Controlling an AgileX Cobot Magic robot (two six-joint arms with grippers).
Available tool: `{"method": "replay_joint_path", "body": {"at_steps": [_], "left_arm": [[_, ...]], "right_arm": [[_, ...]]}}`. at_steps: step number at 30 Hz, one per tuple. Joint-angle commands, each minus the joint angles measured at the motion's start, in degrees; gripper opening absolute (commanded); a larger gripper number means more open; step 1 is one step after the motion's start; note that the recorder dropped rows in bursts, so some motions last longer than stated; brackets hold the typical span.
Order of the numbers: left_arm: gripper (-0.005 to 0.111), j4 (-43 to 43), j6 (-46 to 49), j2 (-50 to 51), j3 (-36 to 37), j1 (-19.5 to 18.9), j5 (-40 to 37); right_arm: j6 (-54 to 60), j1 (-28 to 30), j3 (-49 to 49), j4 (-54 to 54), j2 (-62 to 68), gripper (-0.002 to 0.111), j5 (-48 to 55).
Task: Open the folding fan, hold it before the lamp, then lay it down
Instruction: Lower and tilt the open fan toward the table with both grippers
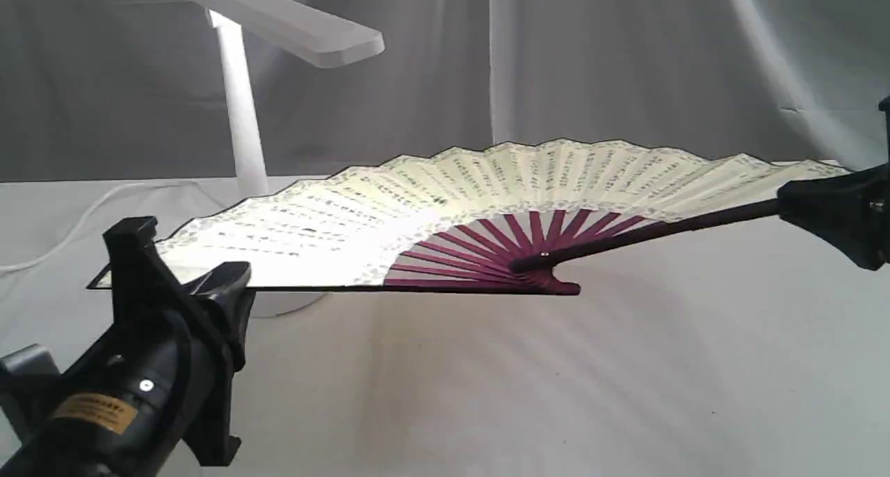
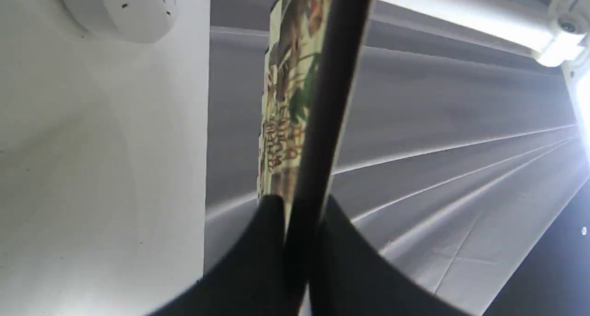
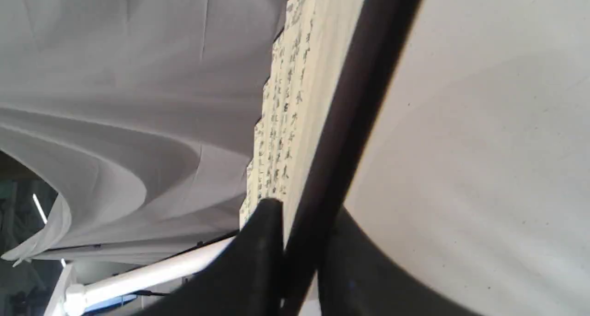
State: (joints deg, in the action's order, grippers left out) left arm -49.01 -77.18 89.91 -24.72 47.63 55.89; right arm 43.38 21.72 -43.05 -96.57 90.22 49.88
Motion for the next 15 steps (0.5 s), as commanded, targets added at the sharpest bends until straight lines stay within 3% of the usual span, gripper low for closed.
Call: {"method": "replay_joint_path", "body": {"at_steps": [1, 6, 15], "left_arm": [[0.000, -3.8, -2.2, 1.8, -2.6, -0.7, 5.7], [0.000, -3.8, -2.5, 5.9, -6.1, -0.7, 5.5], [0.000, -2.7, -3.9, 12.7, -11.9, -0.7, 5.5]], "right_arm": [[2.7, 1.1, -0.1, 0.4, 0.2, 0.000, -9.6], [2.7, 1.7, -0.1, 1.2, 1.2, 0.000, -12.2], [4.9, 10.5, -0.1, 0.5, 11.4, 0.000, -2.0]]}}
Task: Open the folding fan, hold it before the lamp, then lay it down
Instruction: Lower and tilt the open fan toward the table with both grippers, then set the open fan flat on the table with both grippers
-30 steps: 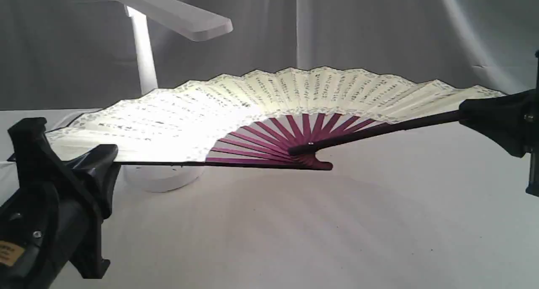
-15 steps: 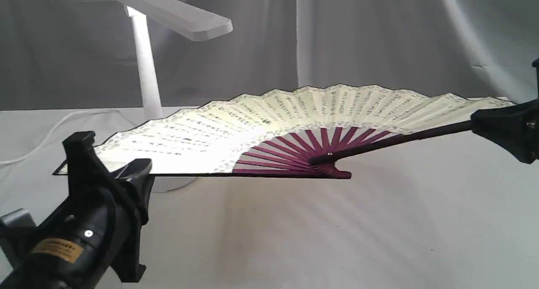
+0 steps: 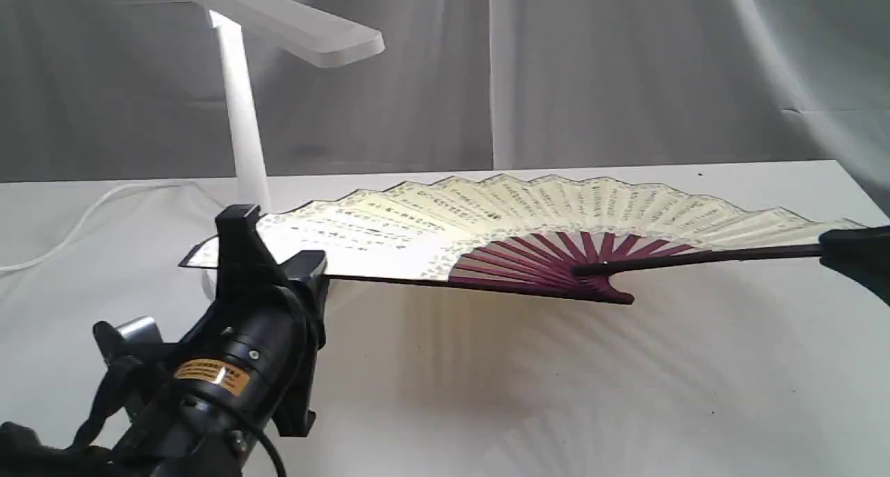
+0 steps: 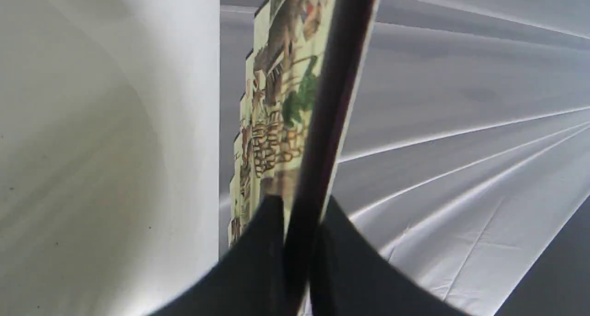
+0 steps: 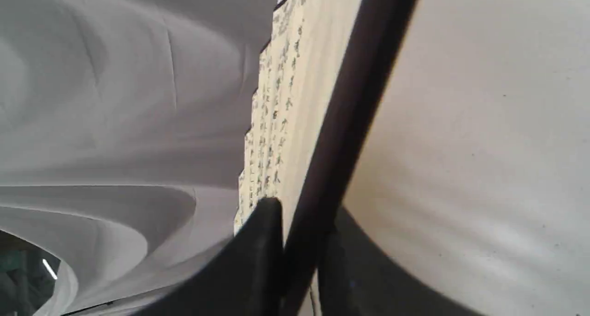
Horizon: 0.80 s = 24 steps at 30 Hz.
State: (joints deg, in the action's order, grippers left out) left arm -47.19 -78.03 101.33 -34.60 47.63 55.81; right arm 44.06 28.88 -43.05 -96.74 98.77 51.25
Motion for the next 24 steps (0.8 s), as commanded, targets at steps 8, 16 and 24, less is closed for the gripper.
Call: {"method": "replay_joint_path", "body": {"at_steps": [8, 16, 24], "left_arm": [[0.000, -1.5, -2.9, 8.9, -8.6, -0.7, 2.3], [0.000, -0.3, -2.9, 14.9, -13.1, -0.7, 1.5], [0.000, 0.2, -3.0, 20.7, -17.6, -0.7, 0.4]], "right_arm": [[10.5, 7.7, -0.5, -3.2, 9.9, 0.000, 0.7], [14.4, 8.1, -2.4, -3.2, 13.8, 0.000, 0.3], [14.7, 9.0, -3.7, -3.2, 14.8, 0.000, -2.7]]}}
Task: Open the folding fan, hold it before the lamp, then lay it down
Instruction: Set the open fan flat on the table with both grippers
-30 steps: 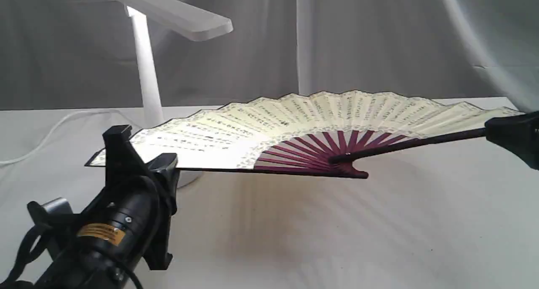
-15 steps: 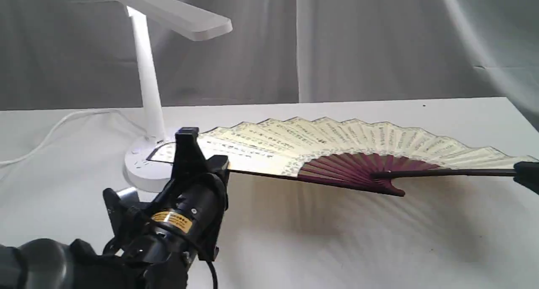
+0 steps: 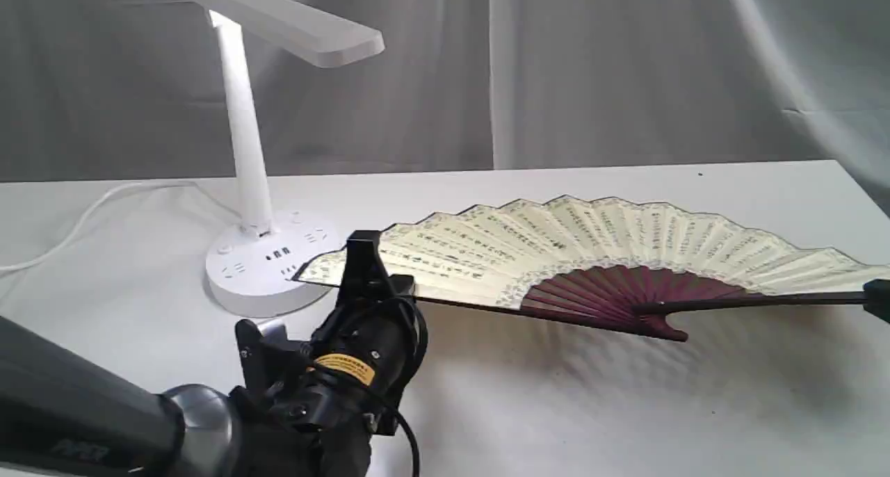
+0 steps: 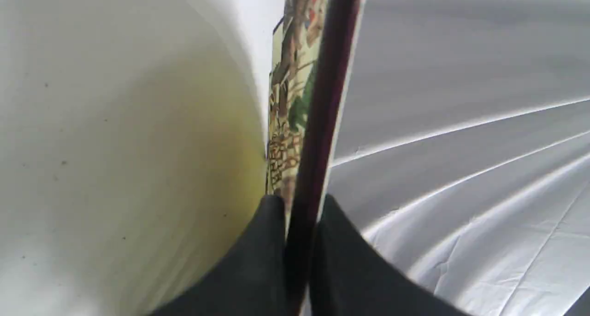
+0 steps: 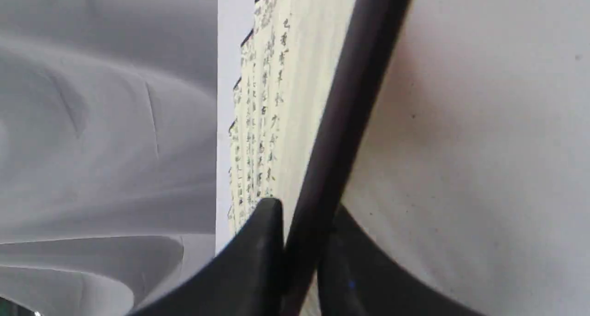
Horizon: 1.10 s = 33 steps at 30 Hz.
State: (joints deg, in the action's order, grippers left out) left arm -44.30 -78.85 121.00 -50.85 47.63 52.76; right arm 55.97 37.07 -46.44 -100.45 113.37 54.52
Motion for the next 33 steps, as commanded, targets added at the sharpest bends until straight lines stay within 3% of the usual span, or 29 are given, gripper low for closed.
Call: {"method": "replay_joint_path", "body": {"at_steps": [1, 10, 21, 26, 29, 33], "left_arm": [[0.000, -2.7, -2.2, 1.6, -1.6, -0.7, 3.5], [0.006, -2.1, -2.1, 3.9, -2.1, -0.7, 3.5], [0.048, -1.9, -1.9, 4.4, -2.0, -0.8, -1.3], [0.060, 1.3, -1.9, 4.4, 0.1, -0.8, 0.1], [0.060, 1.5, -1.8, 4.4, 1.9, -0.8, 1.5], [0.060, 4.9, -1.8, 4.4, 4.0, -0.8, 6.0]], "right_arm": [[2.9, 0.8, -0.4, 0.5, 0.2, 0.000, -6.8], [6.3, 0.8, -0.4, 0.5, 0.2, 0.000, -7.3], [9.6, 0.8, -0.4, 0.5, 0.2, 0.000, -7.9], [11.1, 0.8, -0.4, 0.5, 0.2, 0.000, -9.0], [11.1, 0.8, -0.4, 0.7, 0.2, 0.008, -8.8], [11.1, 0.8, -0.4, 1.2, 0.2, 0.032, -8.3]]}}
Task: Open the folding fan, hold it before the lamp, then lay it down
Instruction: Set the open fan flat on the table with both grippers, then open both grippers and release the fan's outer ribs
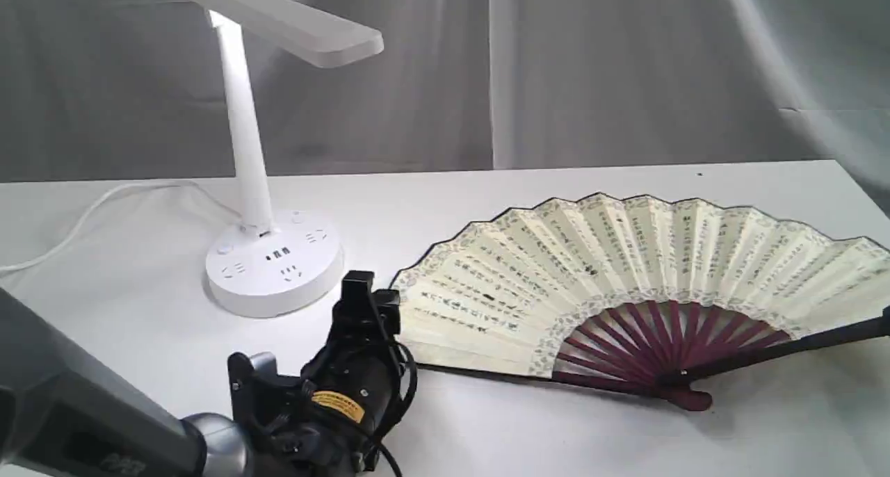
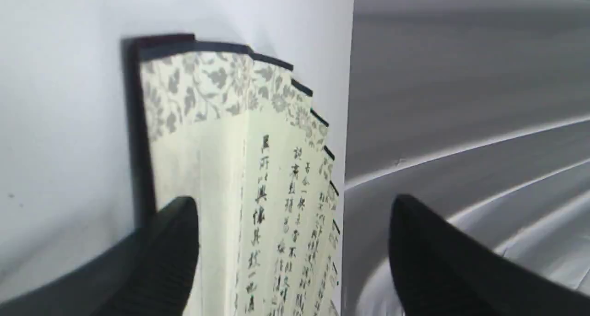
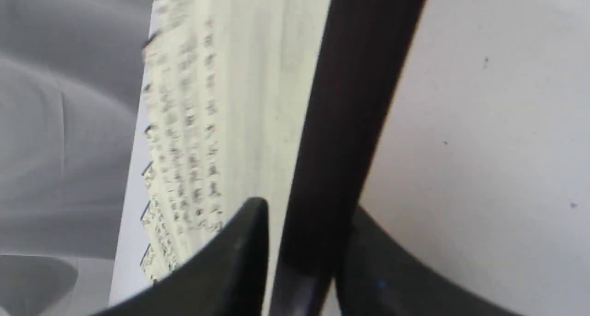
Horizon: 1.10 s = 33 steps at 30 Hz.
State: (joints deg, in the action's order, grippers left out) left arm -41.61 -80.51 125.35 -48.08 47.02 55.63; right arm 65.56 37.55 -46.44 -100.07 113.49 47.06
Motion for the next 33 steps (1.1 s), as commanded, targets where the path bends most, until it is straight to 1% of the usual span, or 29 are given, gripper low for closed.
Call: {"method": "replay_joint_path", "body": {"at_steps": [1, 4, 7, 13, 16, 21, 24, 27, 30, 33], "left_arm": [[0.060, 2.5, -0.2, 0.1, 1.5, -0.2, 3.4], [0.060, 4.5, -0.5, 0.1, 1.5, -0.2, 3.5], [0.060, 6.6, -0.5, 0.1, 1.5, -0.2, 4.1], [0.060, 8.1, 0.1, -1.2, 1.5, -0.2, 3.9], [0.059, 9.6, 3.1, -2.7, 1.5, -1.2, 2.9], [0.054, 19.8, 5.7, -6.1, 1.5, -5.3, -7.9], [0.053, 25.2, 5.8, -7.7, 1.5, -7.5, -12.4], [0.053, 31.4, 5.8, -9.3, 1.5, -9.2, -15.9], [0.053, 36.5, 5.8, -10.7, 1.5, -10.8, -20.3], [0.053, 41.0, 5.8, -12.2, 1.5, -12.0, -25.4]], "right_arm": [[1.5, 0.4, -0.4, 0.9, 0.0, 0.040, -0.3], [1.6, 0.4, -0.4, 1.1, 0.0, 0.054, 0.8], [1.6, 0.4, -0.4, 2.3, 0.0, 0.061, 1.2], [0.2, 0.4, -0.4, 7.3, 0.0, 0.062, 0.8], [-2.3, 0.4, -0.4, 9.5, 0.0, 0.062, 0.2], [-5.5, 0.4, -0.4, 8.7, 0.0, 0.062, 0.3], [-7.1, -0.6, -0.4, 8.0, 0.0, 0.062, 0.3], [-13.1, -1.1, -0.4, 10.9, 0.0, 0.062, -0.5], [-15.3, -1.1, -0.4, 14.1, -0.1, 0.062, -1.8], [-16.6, -1.1, -0.4, 14.4, -1.3, 0.062, -2.1]]}}
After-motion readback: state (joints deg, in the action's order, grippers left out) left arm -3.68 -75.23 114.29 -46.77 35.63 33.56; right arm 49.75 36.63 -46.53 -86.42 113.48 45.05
